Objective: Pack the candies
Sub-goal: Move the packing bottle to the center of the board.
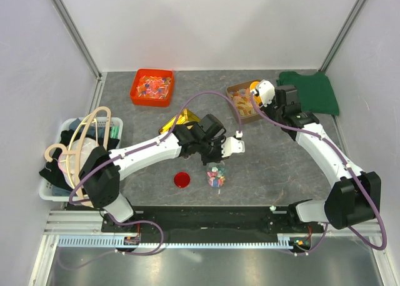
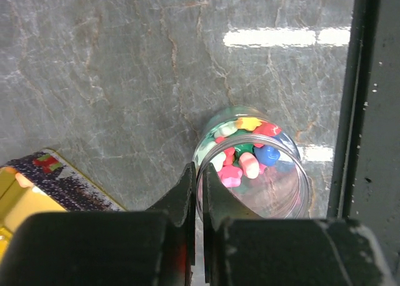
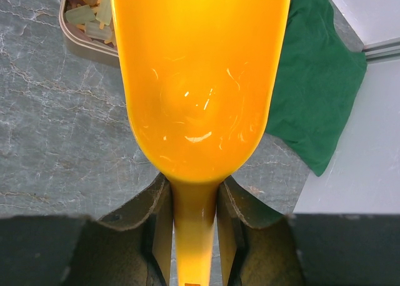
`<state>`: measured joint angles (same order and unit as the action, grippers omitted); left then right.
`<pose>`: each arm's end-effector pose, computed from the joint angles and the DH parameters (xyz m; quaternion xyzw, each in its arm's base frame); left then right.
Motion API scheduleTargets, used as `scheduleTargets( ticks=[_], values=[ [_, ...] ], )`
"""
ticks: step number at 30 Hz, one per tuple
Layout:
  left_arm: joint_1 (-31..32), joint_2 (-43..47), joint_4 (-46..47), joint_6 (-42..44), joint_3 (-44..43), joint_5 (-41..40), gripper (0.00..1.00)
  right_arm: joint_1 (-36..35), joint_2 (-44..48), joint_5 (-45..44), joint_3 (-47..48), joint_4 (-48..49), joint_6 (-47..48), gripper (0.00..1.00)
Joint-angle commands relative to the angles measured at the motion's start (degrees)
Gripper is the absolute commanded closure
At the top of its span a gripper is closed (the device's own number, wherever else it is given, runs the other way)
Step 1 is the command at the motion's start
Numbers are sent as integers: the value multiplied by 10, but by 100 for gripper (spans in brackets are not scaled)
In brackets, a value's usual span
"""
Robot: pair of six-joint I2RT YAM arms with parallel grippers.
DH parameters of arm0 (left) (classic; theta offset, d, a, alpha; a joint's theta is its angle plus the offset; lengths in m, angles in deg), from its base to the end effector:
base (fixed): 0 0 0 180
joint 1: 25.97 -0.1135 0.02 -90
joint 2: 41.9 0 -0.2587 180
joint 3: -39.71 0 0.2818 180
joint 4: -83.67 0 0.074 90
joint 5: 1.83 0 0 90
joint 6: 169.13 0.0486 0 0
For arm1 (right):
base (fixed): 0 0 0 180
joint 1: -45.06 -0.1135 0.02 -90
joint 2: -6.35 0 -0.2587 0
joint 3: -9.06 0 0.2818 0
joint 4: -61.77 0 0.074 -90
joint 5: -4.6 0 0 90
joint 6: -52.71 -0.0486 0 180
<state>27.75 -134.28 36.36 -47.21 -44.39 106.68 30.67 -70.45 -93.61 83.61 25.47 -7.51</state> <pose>0.2109 -0.3134 0.2323 0.6757 0.6592 -0.2061 0.2576 0.3291 0.0773 0.2782 -0.3091 0.8443 -0.1219 0.4204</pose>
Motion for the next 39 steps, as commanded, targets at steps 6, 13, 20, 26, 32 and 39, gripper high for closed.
scheduleTargets(
  ticks=[6,13,20,26,32,39],
  values=[
    [-1,-44,70,0,-28,-108,98,3,14,6,-1,16,-7,100],
    [-17,-83,97,14,-52,-135,98,2,12,6,0,15,-6,100],
    [-68,-108,97,11,-83,-114,98,2,10,3,-3,16,-5,100],
    [-81,-105,97,9,-85,-109,88,2,5,3,-2,17,-4,100],
    [-82,-101,97,2,-90,-99,49,3,6,3,-3,17,-5,100],
    [-111,-70,97,-36,-121,-73,32,3,9,10,-4,17,-5,100]
  ],
)
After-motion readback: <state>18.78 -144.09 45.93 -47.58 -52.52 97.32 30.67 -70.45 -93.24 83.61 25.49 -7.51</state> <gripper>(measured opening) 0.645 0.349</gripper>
